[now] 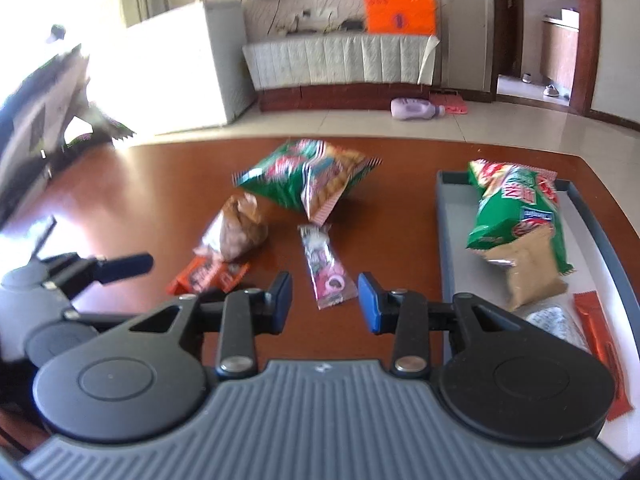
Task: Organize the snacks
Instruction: 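Move both tools back over the remaining snacks, then grasp the orange snack packet with left gripper while right grasps pink candy stick, then carry the orange packet and pink candy stick over the tray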
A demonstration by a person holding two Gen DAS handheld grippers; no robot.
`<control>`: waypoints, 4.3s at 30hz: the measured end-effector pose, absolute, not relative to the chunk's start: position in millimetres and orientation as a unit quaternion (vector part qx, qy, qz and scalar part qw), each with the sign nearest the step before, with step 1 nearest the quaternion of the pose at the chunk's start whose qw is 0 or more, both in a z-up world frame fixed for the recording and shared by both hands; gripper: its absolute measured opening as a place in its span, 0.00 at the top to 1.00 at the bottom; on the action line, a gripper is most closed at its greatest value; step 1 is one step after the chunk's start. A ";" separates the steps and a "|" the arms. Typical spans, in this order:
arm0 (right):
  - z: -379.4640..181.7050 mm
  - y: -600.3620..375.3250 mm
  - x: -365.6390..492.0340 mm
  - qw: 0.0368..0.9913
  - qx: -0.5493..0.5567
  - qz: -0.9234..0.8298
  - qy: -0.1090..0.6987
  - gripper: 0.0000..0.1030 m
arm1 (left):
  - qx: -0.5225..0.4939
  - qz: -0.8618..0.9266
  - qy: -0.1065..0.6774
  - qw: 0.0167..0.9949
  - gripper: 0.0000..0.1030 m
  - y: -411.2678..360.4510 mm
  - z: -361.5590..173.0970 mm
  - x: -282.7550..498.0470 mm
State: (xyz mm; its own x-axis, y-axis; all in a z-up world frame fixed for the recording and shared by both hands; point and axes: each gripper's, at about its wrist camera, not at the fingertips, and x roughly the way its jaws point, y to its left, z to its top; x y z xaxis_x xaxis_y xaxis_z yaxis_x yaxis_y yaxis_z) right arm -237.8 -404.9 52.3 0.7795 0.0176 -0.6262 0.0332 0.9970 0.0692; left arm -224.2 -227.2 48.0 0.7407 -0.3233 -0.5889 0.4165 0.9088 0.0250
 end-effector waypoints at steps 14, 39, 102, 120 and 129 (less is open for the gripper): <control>24.2 -389.2 -184.4 0.932 -0.018 -0.031 0.360 0.41 | 0.065 -0.210 0.333 0.917 0.24 -234.7 26.5 -187.7; 24.2 -374.8 -185.7 0.920 -0.009 -0.001 0.391 0.85 | 0.072 -0.209 0.330 0.918 0.59 -233.7 19.9 -187.3; 95.6 -439.1 -301.8 0.957 0.021 -0.028 0.288 0.85 | 0.074 -0.265 0.276 0.921 0.59 -300.2 71.1 -237.1; 98.6 -468.4 -322.8 0.958 0.029 -0.056 0.280 0.85 | 0.077 -0.298 0.268 0.913 0.59 -349.7 75.9 -245.0; 97.7 -487.2 -330.6 0.957 0.037 -0.070 0.279 0.85 | 0.077 -0.317 0.262 0.908 0.59 -371.9 78.3 -248.3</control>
